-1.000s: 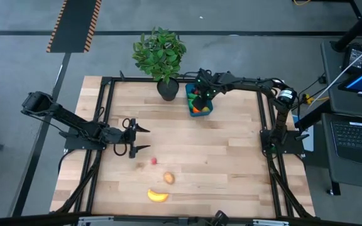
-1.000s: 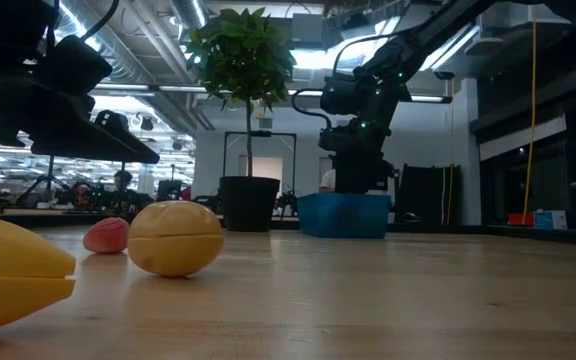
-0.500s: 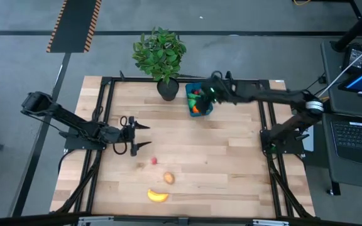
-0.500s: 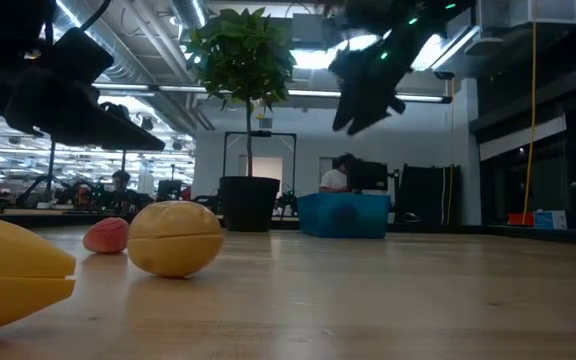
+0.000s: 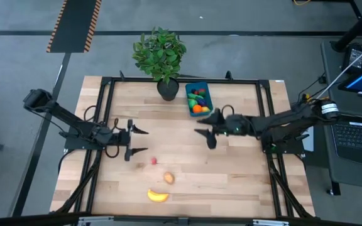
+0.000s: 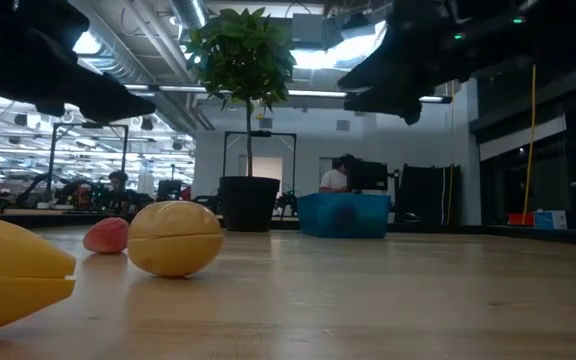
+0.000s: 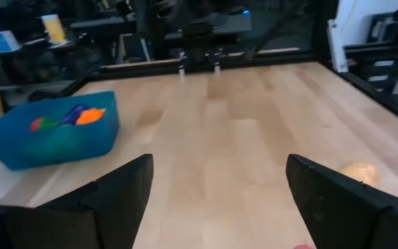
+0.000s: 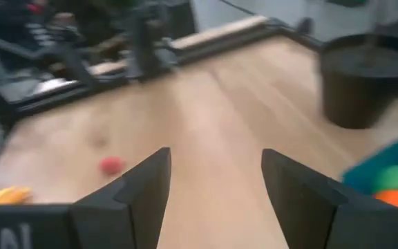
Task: Pick and placing Produce into tupperware
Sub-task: Put the peach into the blue bin
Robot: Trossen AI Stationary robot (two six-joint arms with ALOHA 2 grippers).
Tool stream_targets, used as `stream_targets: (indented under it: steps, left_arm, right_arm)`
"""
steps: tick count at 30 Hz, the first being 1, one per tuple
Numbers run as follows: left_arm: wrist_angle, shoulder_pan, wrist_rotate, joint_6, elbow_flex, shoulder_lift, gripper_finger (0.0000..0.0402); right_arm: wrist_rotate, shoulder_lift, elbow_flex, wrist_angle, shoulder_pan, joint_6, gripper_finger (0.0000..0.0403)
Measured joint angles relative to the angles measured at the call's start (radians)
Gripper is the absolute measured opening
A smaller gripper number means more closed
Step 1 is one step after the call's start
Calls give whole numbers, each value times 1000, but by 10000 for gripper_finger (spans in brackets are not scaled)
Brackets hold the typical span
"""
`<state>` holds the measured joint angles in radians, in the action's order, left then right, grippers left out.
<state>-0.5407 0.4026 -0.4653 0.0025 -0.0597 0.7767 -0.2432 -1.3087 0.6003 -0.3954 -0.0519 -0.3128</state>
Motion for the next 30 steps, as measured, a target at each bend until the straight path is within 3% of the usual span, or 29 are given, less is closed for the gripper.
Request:
stream_targets:
  steps: [5, 10, 25, 30]
  left_arm:
    - [1, 33, 8, -35, 0, -6, 324]
    - [10, 39, 7, 23, 0, -5, 324]
    - [43, 39, 0, -45, 0, -5, 324]
    - [198, 40, 32, -87, -29, -4, 324]
  right_arm:
    - [0, 0, -69, -166, -111, 36, 227]
    - [1, 0, -82, -201, -178, 57, 227]
    - [0, -130, -82, -204, -192, -10, 227]
    - [0, -158, -82, -218, -192, -51, 227]
